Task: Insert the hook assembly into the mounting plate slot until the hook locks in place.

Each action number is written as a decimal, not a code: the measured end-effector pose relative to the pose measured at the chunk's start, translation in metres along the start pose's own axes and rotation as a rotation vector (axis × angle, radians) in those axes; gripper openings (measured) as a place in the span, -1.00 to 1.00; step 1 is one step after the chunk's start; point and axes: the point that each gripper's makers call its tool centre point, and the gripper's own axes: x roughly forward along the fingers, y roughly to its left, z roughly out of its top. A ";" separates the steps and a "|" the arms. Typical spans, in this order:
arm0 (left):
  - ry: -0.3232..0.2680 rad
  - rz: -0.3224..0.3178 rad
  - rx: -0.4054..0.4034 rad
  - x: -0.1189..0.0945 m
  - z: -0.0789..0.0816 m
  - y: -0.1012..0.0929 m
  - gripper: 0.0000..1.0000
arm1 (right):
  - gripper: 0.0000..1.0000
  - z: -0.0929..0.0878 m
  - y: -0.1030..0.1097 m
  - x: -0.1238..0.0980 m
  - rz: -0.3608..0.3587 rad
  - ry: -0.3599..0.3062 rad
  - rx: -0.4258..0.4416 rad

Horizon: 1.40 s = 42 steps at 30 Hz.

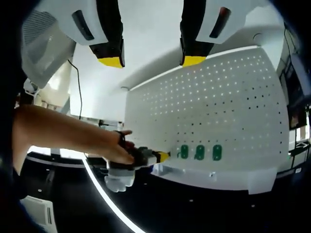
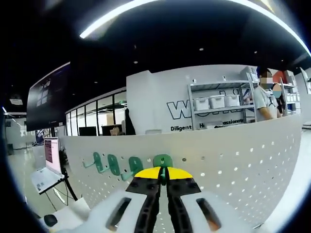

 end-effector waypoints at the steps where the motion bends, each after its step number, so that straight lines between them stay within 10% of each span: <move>1: -0.001 0.000 -0.001 0.000 0.000 0.001 -0.07 | -0.96 0.000 0.000 0.001 0.000 -0.002 0.006; 19: 0.000 -0.003 -0.017 0.001 -0.003 0.007 -0.09 | -0.95 -0.005 -0.002 0.009 -0.033 -0.004 -0.009; 31: -0.001 0.001 -0.029 -0.002 -0.008 0.009 -0.11 | -0.95 -0.006 0.000 0.012 -0.093 0.027 -0.315; 42: -0.005 0.002 -0.027 -0.003 -0.006 0.009 -0.11 | -0.94 -0.008 0.001 0.009 -0.087 0.044 -0.374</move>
